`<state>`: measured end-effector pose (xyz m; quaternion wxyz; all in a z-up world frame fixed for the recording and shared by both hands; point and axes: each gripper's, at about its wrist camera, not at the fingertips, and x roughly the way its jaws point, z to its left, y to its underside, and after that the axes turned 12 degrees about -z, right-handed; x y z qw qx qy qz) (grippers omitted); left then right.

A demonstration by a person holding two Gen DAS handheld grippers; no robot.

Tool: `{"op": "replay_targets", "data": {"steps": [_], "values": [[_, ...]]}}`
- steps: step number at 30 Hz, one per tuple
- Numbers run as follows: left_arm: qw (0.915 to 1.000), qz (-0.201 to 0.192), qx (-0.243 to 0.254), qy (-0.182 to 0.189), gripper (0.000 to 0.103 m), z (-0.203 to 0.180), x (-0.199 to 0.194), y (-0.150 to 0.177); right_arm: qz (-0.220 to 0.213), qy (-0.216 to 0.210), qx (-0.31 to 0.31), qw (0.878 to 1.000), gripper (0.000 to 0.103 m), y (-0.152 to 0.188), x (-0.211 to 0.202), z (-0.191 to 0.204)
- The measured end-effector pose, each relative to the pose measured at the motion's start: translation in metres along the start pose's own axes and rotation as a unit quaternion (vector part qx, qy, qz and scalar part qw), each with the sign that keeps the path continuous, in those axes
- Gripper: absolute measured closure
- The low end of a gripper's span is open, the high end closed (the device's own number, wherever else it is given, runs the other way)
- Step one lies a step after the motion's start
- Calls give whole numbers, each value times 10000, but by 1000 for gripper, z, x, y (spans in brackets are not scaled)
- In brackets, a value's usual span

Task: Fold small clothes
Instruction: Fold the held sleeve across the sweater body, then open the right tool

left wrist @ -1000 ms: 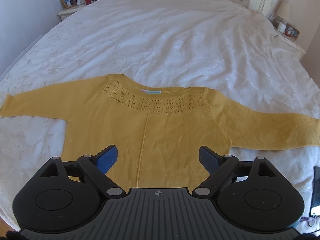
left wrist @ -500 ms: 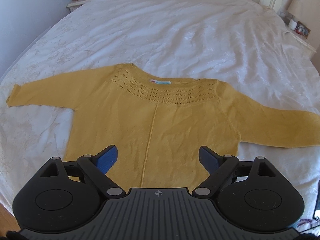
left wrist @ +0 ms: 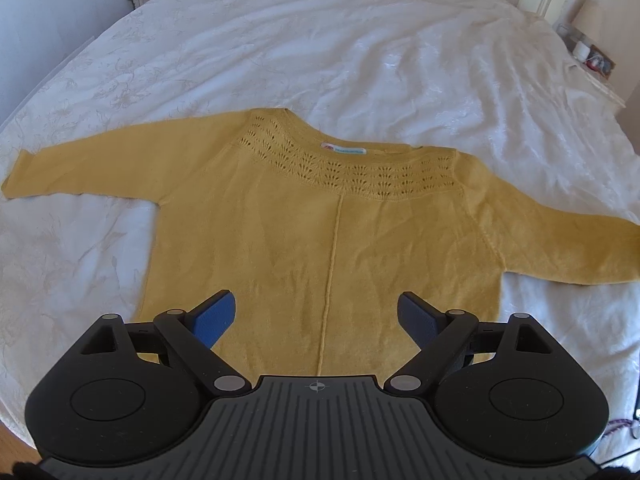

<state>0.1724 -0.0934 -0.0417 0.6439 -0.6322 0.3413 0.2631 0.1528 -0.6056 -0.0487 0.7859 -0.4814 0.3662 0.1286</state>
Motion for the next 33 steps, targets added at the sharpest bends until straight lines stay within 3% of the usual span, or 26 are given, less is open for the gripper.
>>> {"op": "replay_targets", "data": {"steps": [6,12,15,19,24,30,33], "values": [[9999,128,85,71,14,47,10,0,-133,-965,-194,9951,91,0,-20,121],[9998,149,122,-4,14,98,15,-4,80,-2116,-168,9772,91,28,-6,252],[9998,176,112,-73,14,123,17,-6,283,-2486,-345,9676,91,52,12,311],[9994,273,107,-175,14,152,22,-3,585,-2758,-442,9584,91,91,36,379],[9989,364,114,-289,14,178,27,-1,863,-2653,-840,9566,91,142,59,437],[9983,463,57,-339,14,197,31,1,1159,-2487,-1045,9559,90,184,75,464],[9982,484,76,-340,14,200,34,2,1218,-2549,-1108,9529,83,196,79,467]]}}
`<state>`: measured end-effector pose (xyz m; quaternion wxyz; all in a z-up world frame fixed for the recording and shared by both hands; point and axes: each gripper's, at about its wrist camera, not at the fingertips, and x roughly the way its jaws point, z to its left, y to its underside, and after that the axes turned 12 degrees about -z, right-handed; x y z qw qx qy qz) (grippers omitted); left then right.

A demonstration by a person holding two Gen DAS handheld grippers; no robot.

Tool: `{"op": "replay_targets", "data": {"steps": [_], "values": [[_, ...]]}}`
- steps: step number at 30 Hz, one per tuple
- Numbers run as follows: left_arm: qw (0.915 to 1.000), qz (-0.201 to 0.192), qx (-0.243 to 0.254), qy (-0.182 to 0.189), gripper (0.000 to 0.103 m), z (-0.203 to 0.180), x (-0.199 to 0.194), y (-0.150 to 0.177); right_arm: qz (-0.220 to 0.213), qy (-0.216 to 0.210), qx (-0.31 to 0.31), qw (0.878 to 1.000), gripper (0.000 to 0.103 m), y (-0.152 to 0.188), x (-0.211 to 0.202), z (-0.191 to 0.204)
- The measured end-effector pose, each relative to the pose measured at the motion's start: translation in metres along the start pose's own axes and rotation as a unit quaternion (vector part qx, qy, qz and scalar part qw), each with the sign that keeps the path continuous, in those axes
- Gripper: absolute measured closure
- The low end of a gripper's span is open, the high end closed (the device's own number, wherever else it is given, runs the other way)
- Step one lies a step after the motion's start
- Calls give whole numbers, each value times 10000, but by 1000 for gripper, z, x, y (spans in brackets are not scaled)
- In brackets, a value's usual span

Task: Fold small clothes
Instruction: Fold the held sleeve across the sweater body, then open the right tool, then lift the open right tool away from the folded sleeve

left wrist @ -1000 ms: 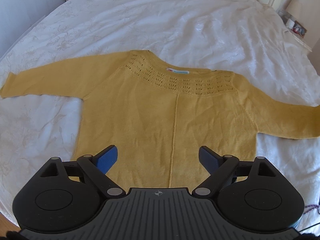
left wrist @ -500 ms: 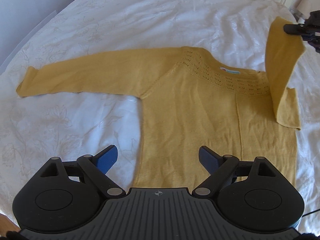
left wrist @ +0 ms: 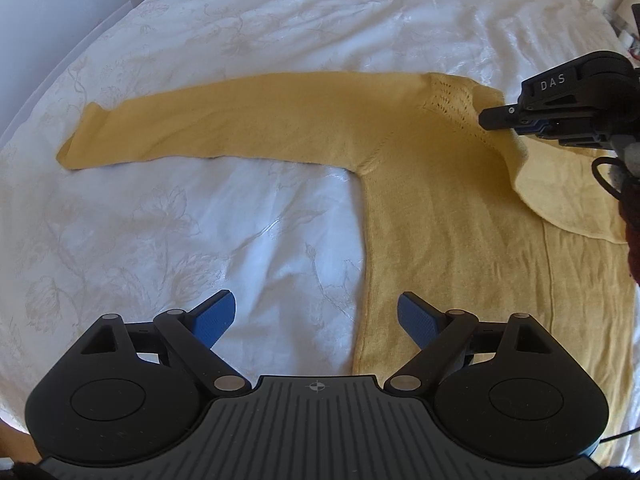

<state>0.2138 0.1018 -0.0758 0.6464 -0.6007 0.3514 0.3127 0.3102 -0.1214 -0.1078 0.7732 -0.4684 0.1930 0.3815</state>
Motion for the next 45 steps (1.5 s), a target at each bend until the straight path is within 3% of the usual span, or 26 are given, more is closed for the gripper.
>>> {"op": "replay_targets", "data": {"steps": [4,6,8,10,17,24,31,35,42,45], "values": [[10000,-26,32,6,14,-3,5,-4,-38,-404,23,9992,79,7,5,7],[10000,-66,26,39,14,-5,8,-9,-69,-483,44,9988,72,9,2,7],[9999,-109,45,57,14,-10,11,-14,-155,-481,53,9987,55,10,-4,5],[9998,-153,86,57,14,-16,16,-19,-237,-420,92,9988,53,10,-11,-2],[9991,-277,252,204,14,-52,36,-41,-321,459,192,9982,53,18,-43,-59],[9977,-297,495,354,14,-100,70,-51,-578,1400,611,9866,53,16,-90,-142],[9981,-22,617,0,15,-122,116,-50,-816,2017,1099,9698,52,8,-117,-215],[9977,456,502,-73,13,-119,143,-43,-779,2002,1261,9685,45,4,-112,-242],[9989,388,241,-59,0,-104,151,-31,-596,1844,1313,9722,39,-1,-91,-278],[9989,425,205,-46,0,-101,153,-30,-549,1598,1406,9755,25,-2,-82,-289]]}}
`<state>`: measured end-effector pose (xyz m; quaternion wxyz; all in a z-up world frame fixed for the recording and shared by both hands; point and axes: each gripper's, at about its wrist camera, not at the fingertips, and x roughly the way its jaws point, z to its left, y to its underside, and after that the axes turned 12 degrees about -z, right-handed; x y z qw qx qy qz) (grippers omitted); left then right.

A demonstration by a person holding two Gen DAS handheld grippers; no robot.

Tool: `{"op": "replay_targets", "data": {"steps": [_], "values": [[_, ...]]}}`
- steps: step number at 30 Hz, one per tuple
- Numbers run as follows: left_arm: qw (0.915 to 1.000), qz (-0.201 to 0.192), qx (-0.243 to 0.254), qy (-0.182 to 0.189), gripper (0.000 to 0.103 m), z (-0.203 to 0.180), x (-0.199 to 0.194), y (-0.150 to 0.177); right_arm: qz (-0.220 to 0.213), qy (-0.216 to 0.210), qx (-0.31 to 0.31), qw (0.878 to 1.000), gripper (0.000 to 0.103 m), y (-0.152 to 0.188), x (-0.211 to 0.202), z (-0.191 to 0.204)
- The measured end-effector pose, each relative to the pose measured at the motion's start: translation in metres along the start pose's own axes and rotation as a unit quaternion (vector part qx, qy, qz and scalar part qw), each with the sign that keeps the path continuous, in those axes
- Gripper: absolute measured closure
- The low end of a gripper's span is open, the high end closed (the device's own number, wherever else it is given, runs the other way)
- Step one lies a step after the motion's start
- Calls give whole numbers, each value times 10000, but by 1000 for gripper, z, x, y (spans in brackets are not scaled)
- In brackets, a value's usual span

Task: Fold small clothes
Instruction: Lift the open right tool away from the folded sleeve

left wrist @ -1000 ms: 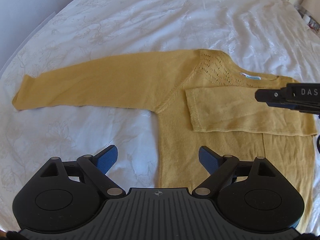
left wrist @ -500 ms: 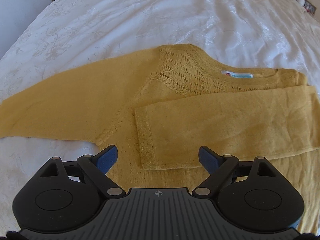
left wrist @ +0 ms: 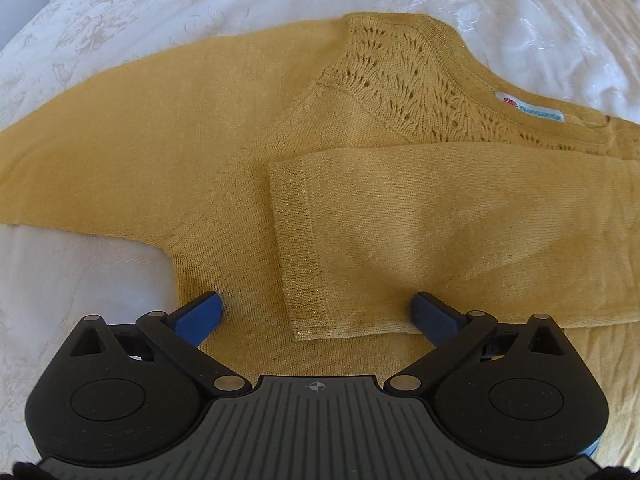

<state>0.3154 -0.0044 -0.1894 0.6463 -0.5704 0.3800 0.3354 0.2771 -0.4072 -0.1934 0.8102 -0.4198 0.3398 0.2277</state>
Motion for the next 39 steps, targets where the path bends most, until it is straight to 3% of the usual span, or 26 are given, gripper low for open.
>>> {"op": "replay_targets", "data": {"steps": [3,5,17,24,25,27,28,29,32,35,39], "values": [[10000,61,1,-37,0,1,1,-1,45,-199,48,9998,17,-1,9,-3],[10000,73,-6,-48,0,2,2,-1,49,-378,132,9992,0,-1,14,-5],[10000,72,6,58,0,4,10,-10,70,-827,977,9917,0,-5,22,-27],[10000,72,5,61,0,1,14,-12,235,-954,1037,9897,4,-5,20,-31],[10000,73,4,63,0,1,14,-12,232,-978,1044,9894,10,-4,19,-33],[10000,71,3,64,0,1,14,-12,250,-1047,1106,9880,42,-3,19,-35],[10000,69,5,63,0,1,14,-12,273,-1070,1124,9875,71,-2,19,-36],[10000,70,4,63,0,1,15,-12,310,-1049,1104,9878,88,-1,19,-35],[10000,72,3,66,0,1,15,-12,125,-869,652,9940,90,-5,2,-20],[10000,47,-13,54,0,0,15,-12,-64,-365,259,9990,90,-8,-15,-5],[10000,-1,-15,62,0,-1,15,-8,165,406,-205,9988,83,-3,1,-7]]}}
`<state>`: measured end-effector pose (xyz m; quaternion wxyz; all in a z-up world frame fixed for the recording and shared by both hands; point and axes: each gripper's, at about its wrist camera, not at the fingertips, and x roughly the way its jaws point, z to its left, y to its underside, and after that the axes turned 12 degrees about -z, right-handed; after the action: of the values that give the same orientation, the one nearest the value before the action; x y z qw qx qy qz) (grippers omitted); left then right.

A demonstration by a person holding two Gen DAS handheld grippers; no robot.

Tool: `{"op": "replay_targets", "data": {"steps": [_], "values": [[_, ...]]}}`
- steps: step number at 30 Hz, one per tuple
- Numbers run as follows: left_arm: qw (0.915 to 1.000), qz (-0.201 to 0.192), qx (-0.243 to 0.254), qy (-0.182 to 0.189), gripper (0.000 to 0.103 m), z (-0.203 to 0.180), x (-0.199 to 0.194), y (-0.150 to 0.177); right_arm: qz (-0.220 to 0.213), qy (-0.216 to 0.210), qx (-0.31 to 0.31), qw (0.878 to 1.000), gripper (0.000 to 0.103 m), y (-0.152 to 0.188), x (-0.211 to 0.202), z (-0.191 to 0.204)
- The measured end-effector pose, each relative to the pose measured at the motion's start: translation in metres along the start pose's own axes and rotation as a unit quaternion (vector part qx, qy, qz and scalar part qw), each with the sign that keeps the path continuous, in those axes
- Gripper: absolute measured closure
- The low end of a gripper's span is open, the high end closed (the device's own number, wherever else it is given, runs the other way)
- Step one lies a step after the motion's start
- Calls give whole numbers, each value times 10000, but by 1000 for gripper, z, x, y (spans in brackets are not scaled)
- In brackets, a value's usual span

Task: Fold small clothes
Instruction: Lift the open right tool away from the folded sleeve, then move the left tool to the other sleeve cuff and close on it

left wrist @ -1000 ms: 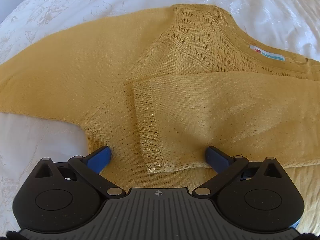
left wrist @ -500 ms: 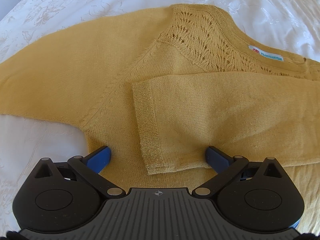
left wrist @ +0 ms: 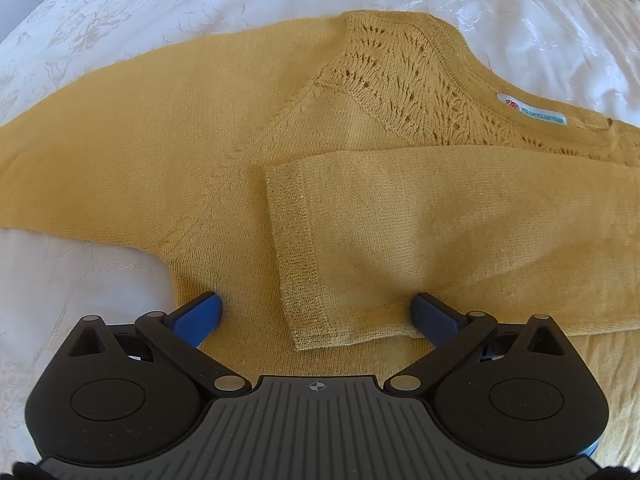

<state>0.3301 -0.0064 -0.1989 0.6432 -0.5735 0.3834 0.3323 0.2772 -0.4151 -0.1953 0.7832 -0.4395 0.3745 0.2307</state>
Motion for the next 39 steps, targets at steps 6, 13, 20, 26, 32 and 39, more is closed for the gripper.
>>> {"op": "replay_targets", "data": {"steps": [6,13,20,26,32,39], "values": [[10000,8,-10,-3,0,0,-1,0,-479,116,-60,9988,45,2,-23,0],[9998,-186,-32,-22,0,-1,-4,10,-807,-190,-311,9961,6,31,-72,31],[9996,-260,27,-40,3,-2,-14,13,-490,-483,-208,9974,1,67,-91,56],[9987,-485,139,20,14,-7,-51,29,-382,-553,-388,9970,1,90,-104,75],[9969,-780,-98,-60,14,27,-84,46,-291,-678,-645,9952,1,101,-113,97],[9927,-819,-727,-497,14,116,-93,47,-221,-775,-857,9931,1,113,-120,128]]}}
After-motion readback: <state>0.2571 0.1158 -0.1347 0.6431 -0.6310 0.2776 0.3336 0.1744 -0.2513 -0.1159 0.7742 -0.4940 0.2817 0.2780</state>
